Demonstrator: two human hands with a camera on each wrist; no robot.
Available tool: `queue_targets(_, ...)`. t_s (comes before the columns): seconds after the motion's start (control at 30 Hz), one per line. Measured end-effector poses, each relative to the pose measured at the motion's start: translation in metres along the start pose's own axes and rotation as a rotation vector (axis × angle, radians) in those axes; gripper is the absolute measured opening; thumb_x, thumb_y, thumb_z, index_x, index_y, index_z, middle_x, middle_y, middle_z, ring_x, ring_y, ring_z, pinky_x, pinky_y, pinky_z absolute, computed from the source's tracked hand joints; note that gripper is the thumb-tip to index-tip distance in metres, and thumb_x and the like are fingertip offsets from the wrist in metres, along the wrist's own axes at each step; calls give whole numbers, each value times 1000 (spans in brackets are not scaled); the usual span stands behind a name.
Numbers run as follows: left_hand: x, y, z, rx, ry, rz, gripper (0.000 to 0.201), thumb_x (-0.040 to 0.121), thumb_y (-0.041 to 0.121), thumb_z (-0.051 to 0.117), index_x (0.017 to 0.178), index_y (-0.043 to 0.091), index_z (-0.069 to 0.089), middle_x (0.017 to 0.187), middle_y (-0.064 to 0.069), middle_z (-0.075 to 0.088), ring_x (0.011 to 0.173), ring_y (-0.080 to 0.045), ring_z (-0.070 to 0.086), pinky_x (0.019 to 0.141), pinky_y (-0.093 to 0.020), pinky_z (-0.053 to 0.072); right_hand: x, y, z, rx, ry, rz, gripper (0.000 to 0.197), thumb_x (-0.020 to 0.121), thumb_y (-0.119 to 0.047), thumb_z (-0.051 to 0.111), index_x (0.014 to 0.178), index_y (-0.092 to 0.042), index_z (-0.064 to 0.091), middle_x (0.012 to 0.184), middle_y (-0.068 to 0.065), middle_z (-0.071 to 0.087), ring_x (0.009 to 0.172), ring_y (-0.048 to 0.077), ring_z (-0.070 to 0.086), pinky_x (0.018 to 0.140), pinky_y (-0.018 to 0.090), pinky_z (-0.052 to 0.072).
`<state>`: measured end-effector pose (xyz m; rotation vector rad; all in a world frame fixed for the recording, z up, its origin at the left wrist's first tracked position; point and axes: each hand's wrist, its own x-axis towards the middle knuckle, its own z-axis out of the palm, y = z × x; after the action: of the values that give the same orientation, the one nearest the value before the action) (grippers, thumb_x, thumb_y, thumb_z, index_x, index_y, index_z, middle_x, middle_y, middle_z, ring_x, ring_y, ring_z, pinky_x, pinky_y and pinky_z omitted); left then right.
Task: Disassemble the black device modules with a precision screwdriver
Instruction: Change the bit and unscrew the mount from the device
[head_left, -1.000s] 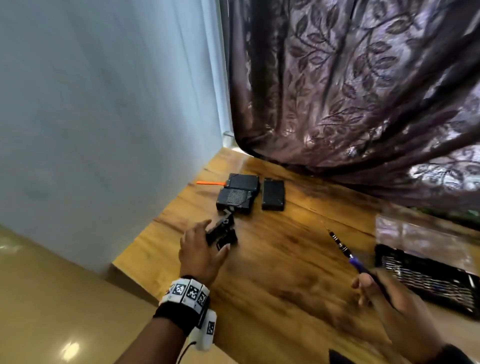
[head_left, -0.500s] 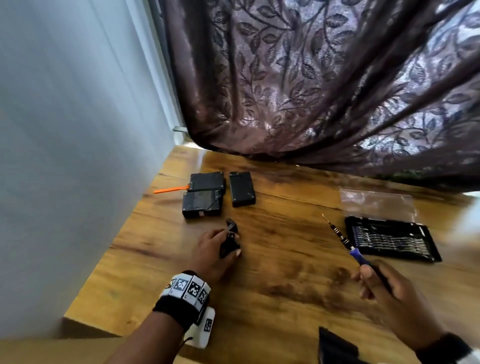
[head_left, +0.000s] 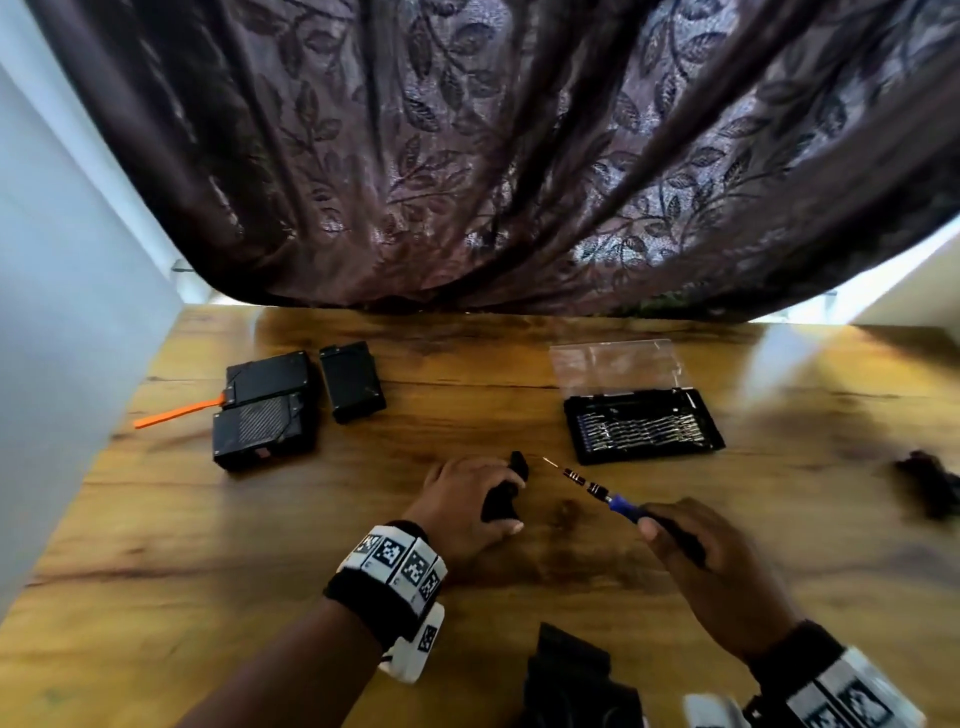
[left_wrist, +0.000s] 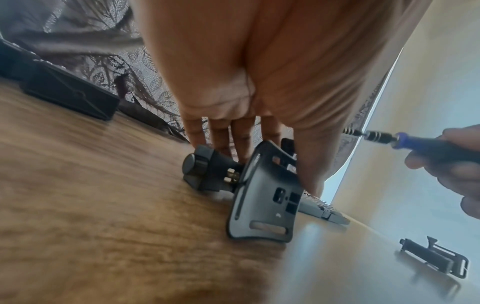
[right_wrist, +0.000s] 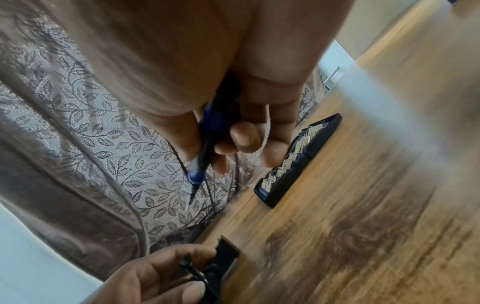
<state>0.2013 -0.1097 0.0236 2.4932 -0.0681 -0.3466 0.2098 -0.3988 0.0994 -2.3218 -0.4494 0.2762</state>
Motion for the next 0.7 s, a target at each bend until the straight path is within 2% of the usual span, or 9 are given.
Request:
queue_targets(0.07,-4,-1,-1,-17,64,-6,56,84,54,74,135,44,53,148,20,45,139,-8,33,115,-37,24,-1,0,-4,-5,1,4,16,94,-33,64,104,-44,66,91,-22,61,81,3,61,63,14,43)
queue_targets(0.13,-8,-3,-2,-45,119,-25,61,83,53,76,138,45,50,143,25,42,131,-1,29,111,-30,25,-1,-3,-8,21,43,37,20,89,-27,73,102,-42,68,92,-28,68,85,-4,66,70,19,51)
queue_targets(0.17,-10,-3,-2,-72,133,-35,62,82,52,77,138,45,50,139,25,43,124,2,31,107,-25,28,0,-4,-10,32,68,37,21,86,-25,77,98,-40,68,89,-28,71,84,-5,68,69,20,54)
queue_targets(0.23,-14,-1,-1,-130,126,-51,59,82,48,79,135,46,52,132,22,51,102,8,43,88,-11,34,4,-10,-12,32,99,-5,22,83,-19,81,90,-36,69,83,-24,72,79,-3,69,66,17,53)
queue_targets(0.3,-16,1,0,-174,94,-72,54,85,43,79,133,45,56,120,23,57,84,7,50,69,-10,34,9,-17,-14,36,112,-58,22,82,-17,81,87,-34,69,82,-22,72,77,-1,69,65,12,51)
queue_targets(0.33,-17,2,1,-191,88,-83,50,86,41,78,132,44,58,115,24,58,83,7,51,67,-10,35,12,-21,-14,40,113,-82,22,82,-17,81,87,-34,69,83,-21,72,76,0,70,64,11,51)
queue_targets(0.47,-17,2,2,-195,93,-76,43,88,37,77,129,33,65,122,29,52,94,7,53,73,-9,41,25,-36,-12,51,113,-154,19,84,-19,79,89,-33,69,85,-20,72,72,2,70,64,11,51)
queue_targets(0.57,-17,3,2,-194,88,-81,41,88,37,77,127,31,66,120,31,48,93,7,53,72,-8,42,36,-41,-7,31,94,-184,14,85,-23,77,89,-33,68,89,-19,71,77,5,70,66,19,54)
queue_targets(0.7,-18,5,1,-208,100,-72,41,88,35,77,127,29,67,120,30,49,94,7,53,74,-7,43,45,-43,-5,20,42,-175,6,86,-31,73,88,-33,67,84,-13,70,77,8,68,66,26,53)
